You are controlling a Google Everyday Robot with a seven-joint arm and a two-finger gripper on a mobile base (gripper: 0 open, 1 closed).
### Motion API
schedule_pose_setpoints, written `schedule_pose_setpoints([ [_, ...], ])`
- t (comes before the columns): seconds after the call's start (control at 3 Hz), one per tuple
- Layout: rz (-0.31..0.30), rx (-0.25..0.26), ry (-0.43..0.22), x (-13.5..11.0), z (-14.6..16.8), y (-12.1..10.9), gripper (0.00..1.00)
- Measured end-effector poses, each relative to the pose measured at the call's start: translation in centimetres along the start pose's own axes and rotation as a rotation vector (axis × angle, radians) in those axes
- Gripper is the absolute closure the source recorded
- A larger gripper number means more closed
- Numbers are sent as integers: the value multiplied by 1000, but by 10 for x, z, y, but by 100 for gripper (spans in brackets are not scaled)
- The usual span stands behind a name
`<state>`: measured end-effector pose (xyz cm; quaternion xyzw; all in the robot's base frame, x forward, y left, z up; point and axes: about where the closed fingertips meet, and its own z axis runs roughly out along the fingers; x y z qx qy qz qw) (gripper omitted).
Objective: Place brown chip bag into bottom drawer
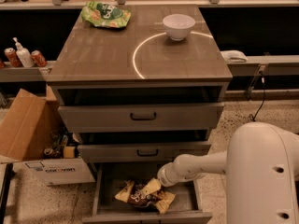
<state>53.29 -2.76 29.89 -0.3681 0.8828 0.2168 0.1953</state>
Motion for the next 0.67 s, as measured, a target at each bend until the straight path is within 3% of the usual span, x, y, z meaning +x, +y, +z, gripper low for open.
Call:
schedule_pose_setpoints([
  [0.67,63,-57,-107,35,-23,-3,0],
])
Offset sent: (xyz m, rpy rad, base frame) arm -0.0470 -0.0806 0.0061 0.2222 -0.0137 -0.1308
